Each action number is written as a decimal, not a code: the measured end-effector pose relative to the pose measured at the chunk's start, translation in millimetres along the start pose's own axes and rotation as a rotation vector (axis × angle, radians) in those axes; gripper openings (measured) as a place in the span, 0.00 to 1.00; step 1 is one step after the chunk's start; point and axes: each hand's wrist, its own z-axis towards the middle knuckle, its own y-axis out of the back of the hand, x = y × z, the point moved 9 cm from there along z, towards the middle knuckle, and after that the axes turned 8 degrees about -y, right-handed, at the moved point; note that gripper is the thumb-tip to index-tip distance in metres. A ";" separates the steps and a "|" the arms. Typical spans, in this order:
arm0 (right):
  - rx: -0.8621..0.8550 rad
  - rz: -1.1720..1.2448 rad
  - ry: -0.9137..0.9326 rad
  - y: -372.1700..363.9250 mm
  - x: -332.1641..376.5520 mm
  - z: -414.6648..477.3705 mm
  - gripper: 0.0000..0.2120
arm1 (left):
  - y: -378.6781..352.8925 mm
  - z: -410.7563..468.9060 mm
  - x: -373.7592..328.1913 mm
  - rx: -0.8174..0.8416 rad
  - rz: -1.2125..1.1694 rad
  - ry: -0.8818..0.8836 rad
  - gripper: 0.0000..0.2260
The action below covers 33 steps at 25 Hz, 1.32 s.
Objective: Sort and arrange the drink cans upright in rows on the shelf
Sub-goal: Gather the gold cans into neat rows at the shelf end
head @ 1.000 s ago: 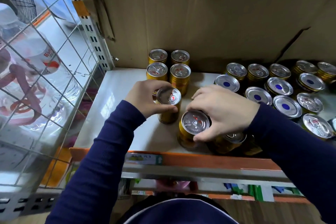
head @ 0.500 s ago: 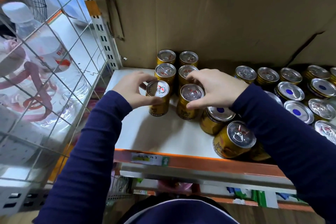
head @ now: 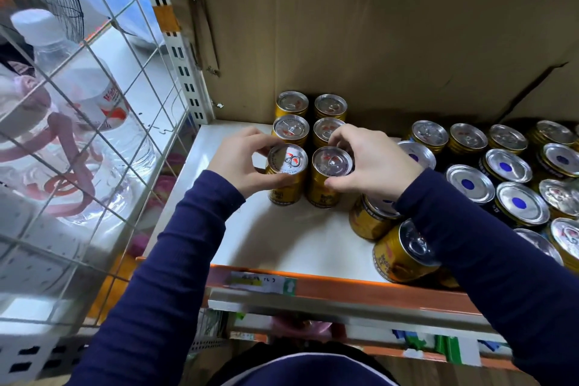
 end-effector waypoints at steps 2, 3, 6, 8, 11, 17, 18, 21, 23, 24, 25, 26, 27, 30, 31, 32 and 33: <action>-0.014 0.016 -0.015 -1.2 -5.2 -0.8 0.27 | -1.6 -0.3 1.2 -0.003 -0.007 0.008 0.25; -0.016 0.019 -0.021 -2.0 -7.5 -1.7 0.28 | -2.7 0.0 2.1 -0.005 -0.008 0.014 0.25; -0.011 0.048 -0.038 -3.9 -7.9 -6.0 0.31 | -5.4 0.9 4.1 0.019 -0.040 0.035 0.26; 0.001 0.061 -0.060 -2.1 -10.7 -11.4 0.32 | -7.4 1.9 2.5 0.042 -0.003 0.033 0.27; -0.076 0.046 -0.102 20.3 -21.1 -32.9 0.24 | -2.9 1.1 -22.5 -0.041 0.146 -0.114 0.24; -0.040 -0.053 -0.137 38.6 -47.2 -113.2 0.21 | -55.7 -4.6 -102.5 0.064 0.098 -0.416 0.18; -0.015 -0.076 -0.110 35.2 -49.1 -122.2 0.23 | -69.4 -3.9 -112.2 0.106 0.134 -0.442 0.20; 0.037 -0.113 -0.078 28.1 -54.7 -137.0 0.34 | -101.9 1.5 -121.5 0.245 0.256 -0.411 0.27; 0.051 -0.185 -0.070 23.0 -60.9 -139.2 0.40 | -112.1 7.4 -122.8 0.271 0.340 -0.368 0.29; 0.040 -0.200 -0.051 21.4 -61.4 -138.6 0.40 | -113.4 8.8 -124.7 0.272 0.364 -0.353 0.28; 0.018 -0.187 -0.028 21.3 -61.4 -137.5 0.38 | -113.1 9.4 -126.2 0.270 0.371 -0.339 0.28; -0.007 -0.146 -0.006 23.1 -61.6 -136.7 0.35 | -111.0 8.2 -127.5 0.263 0.372 -0.322 0.27; -0.028 -0.095 0.010 25.3 -62.1 -135.4 0.33 | -108.0 4.8 -126.6 0.261 0.378 -0.303 0.27; -0.039 -0.017 0.065 29.6 -63.1 -132.9 0.31 | -88.3 -16.0 -117.8 0.230 0.341 -0.237 0.32; -0.031 -0.008 0.080 30.3 -63.7 -131.5 0.31 | -79.4 -24.4 -114.3 0.205 0.286 -0.219 0.31; -0.019 -0.002 0.091 31.7 -63.8 -129.0 0.32 | -71.5 -33.4 -109.1 0.185 0.219 -0.183 0.29; -0.007 0.002 0.099 33.2 -62.5 -125.7 0.31 | -64.1 -42.0 -102.9 0.159 0.153 -0.129 0.27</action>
